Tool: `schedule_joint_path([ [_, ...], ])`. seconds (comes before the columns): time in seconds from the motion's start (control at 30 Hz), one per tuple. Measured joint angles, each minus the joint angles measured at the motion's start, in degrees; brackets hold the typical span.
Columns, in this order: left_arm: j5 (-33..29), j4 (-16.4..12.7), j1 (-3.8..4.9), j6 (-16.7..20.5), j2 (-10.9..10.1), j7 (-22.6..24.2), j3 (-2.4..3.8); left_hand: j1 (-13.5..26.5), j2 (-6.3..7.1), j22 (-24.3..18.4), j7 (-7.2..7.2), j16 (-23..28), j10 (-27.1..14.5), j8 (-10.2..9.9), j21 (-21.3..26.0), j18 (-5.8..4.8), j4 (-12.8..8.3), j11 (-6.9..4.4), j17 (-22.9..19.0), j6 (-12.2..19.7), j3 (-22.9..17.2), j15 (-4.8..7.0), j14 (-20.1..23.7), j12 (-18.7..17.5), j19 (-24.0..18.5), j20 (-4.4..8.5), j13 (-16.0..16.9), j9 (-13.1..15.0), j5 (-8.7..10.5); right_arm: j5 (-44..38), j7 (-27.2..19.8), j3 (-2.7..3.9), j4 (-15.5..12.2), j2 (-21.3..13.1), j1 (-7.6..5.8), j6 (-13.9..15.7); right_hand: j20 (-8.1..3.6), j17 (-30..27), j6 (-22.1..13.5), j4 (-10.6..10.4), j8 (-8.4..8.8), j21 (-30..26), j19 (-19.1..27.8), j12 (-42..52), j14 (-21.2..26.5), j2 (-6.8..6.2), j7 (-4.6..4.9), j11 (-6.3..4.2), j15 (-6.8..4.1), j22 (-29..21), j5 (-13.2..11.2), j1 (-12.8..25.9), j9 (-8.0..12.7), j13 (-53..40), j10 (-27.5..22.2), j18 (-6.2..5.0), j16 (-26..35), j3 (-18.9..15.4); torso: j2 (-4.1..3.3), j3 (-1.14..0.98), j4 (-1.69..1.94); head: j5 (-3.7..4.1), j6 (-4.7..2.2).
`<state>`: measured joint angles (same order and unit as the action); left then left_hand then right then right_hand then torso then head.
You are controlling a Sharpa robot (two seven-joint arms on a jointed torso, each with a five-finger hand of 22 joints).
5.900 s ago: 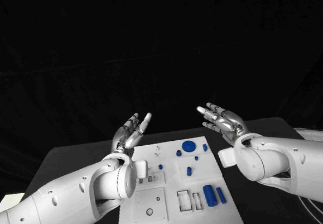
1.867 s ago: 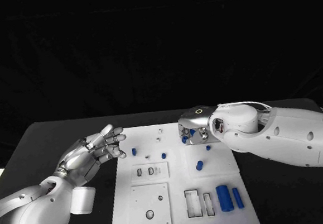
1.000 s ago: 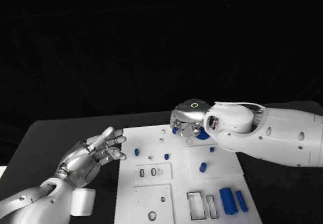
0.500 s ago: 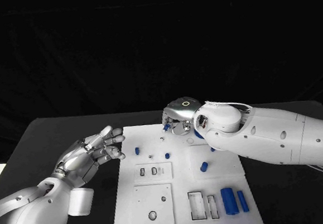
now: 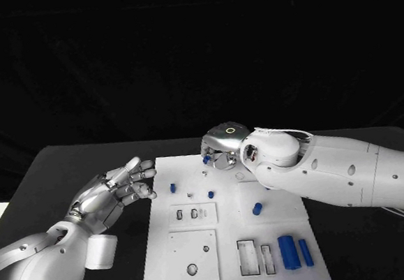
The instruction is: Assemble the parts on the task board
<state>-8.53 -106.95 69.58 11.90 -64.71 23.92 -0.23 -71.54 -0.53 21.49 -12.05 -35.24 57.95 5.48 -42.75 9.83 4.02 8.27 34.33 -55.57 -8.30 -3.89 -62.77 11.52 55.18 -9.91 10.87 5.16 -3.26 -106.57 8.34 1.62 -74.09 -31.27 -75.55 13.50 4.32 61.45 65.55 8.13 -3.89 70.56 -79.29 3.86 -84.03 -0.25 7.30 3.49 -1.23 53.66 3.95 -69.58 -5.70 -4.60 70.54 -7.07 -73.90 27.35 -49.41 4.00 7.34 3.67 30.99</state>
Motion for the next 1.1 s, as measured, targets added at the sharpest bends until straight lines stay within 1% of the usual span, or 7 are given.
schedule_joint_path([
  [0.27, -0.01, -0.03, 0.09, 0.00, 0.01, -0.09, 0.00, 0.00, 0.00, 0.00, 0.00, 0.00, 0.00, 0.00, 0.00, -0.01, 0.00, 0.00, 0.00, 0.00, 0.00, 0.00, 0.00, 0.00, 0.00, 0.00, 0.00, 0.00, 0.00, -0.06, 0.29, -0.05, 1.17, 0.71, 0.05, -0.73, 0.00, -0.03, 0.01, -0.92, -0.11, 0.00, 0.00, 0.00, 0.00, -1.10, -0.03, 0.36, 0.00, -0.10, -0.34, 0.29, -0.02, 0.20, -0.51, 0.00, 0.00, 0.11, -0.12, 0.11, 0.16, 0.25, 0.02],
  [0.4, -0.01, -0.02, 0.12, 0.00, 0.01, -0.12, 0.00, 0.00, 0.00, -0.14, 0.00, 0.34, 0.00, 0.00, 0.00, 0.00, -0.16, 0.00, -0.10, 0.00, 0.16, 0.00, 0.00, 0.00, 0.00, 0.00, -0.07, 0.00, 0.00, -0.11, 0.49, -0.05, 1.68, 1.05, 0.05, -1.05, 0.70, -2.50, -2.18, -2.14, -0.10, -1.19, 1.32, -0.24, 0.01, -3.52, 0.50, 1.07, 0.67, -2.73, -0.28, 0.68, -1.81, 0.74, -4.01, 0.00, 1.32, 0.11, -0.18, 0.15, 0.22, 0.26, 0.02],
  [0.5, -0.01, -0.01, 0.15, 0.00, 0.01, -0.14, 0.00, 0.00, 0.00, -0.14, 0.00, 0.35, 0.00, 0.00, 0.00, 0.00, -0.16, 0.00, -0.11, 0.00, 0.16, 0.00, 0.00, 0.00, 0.00, 0.00, -0.07, 0.00, 0.00, -0.15, 0.58, -0.05, 1.80, 1.19, 0.05, -1.04, 1.44, -5.51, -5.42, -2.88, 0.22, -3.28, 2.67, -0.24, 0.12, -5.34, 1.23, 1.81, 1.12, -6.12, -0.44, 0.41, -0.49, 0.93, -8.04, -0.01, 3.35, -0.35, -0.18, 0.18, 0.24, 0.21, 0.01],
  [0.67, -0.01, -0.01, 0.19, 0.00, 0.00, -0.19, 0.00, 0.00, 0.00, -0.14, 0.00, 0.35, 0.00, 0.00, 0.00, 0.00, -0.16, 0.00, -0.10, 0.00, 0.16, 0.00, 0.00, 0.00, 0.00, 0.00, -0.07, 0.00, 0.00, -0.22, 0.66, -0.05, 1.68, 1.16, 0.03, -0.48, 2.05, -7.80, -9.65, -4.79, 0.22, -4.77, 3.28, -0.24, 0.11, -7.63, 1.23, 2.37, 1.55, -8.56, -0.44, -0.88, 0.92, 0.85, -11.82, -0.01, 4.99, -2.26, -0.23, 0.24, 0.26, 0.14, -0.03],
  [0.87, -0.01, -0.01, 0.22, 0.00, -0.05, -0.25, 0.00, 0.00, 0.00, -0.15, 0.00, 0.35, 0.00, 0.00, 0.00, 0.00, -0.16, 0.00, -0.11, 0.00, 0.16, 0.00, 0.00, 0.00, 0.00, 0.00, -0.07, 0.00, 0.00, -0.35, 0.70, -0.04, -0.41, -0.29, 0.05, 1.30, 2.05, -8.20, -10.09, -6.37, 0.22, -5.00, 3.28, 0.49, 0.11, -8.30, 1.08, 2.30, 1.55, -8.96, -0.44, -1.55, 1.24, 0.62, -11.94, -0.01, 4.99, -3.33, -0.25, 0.25, 0.30, 0.16, -0.18],
  [1.03, -0.02, 0.01, 0.24, 0.00, -0.29, -0.32, 0.00, 0.00, 0.00, -0.21, 0.00, 0.35, 0.00, 0.00, 0.27, 0.00, -0.16, 0.00, -0.15, 0.00, 0.16, 0.00, 0.00, 0.00, 0.00, 0.00, -0.06, 0.00, 0.00, -0.38, 0.76, 0.18, -4.07, -3.79, 0.13, 2.69, 1.49, -6.51, -9.20, -7.71, 0.22, -4.18, 2.72, 3.01, 0.10, -7.91, 1.10, 1.53, 1.53, -7.19, -0.44, -1.94, 1.24, -0.28, -7.22, -0.01, 4.27, -2.90, -0.26, 0.25, 0.25, 0.24, -0.39],
  [1.1, -0.02, 0.01, 0.24, 0.00, -0.36, -0.35, 0.00, 0.00, 0.00, -0.21, 0.00, 0.34, 0.00, 0.00, 0.28, -0.01, -0.16, 0.00, -0.15, 0.00, 0.16, 0.00, 0.00, 0.00, 0.00, 0.00, -0.06, 0.00, 0.00, -0.19, 0.84, 0.47, -5.77, -5.72, 0.13, 3.16, 1.03, -4.38, -8.52, -8.33, -0.08, -2.75, 1.92, 4.42, 0.04, -7.91, 1.00, 1.09, 0.90, -4.95, -0.16, -1.94, 1.20, -1.00, -4.15, -0.01, 2.84, -2.58, -0.27, 0.26, 0.21, 0.32, -0.50],
])
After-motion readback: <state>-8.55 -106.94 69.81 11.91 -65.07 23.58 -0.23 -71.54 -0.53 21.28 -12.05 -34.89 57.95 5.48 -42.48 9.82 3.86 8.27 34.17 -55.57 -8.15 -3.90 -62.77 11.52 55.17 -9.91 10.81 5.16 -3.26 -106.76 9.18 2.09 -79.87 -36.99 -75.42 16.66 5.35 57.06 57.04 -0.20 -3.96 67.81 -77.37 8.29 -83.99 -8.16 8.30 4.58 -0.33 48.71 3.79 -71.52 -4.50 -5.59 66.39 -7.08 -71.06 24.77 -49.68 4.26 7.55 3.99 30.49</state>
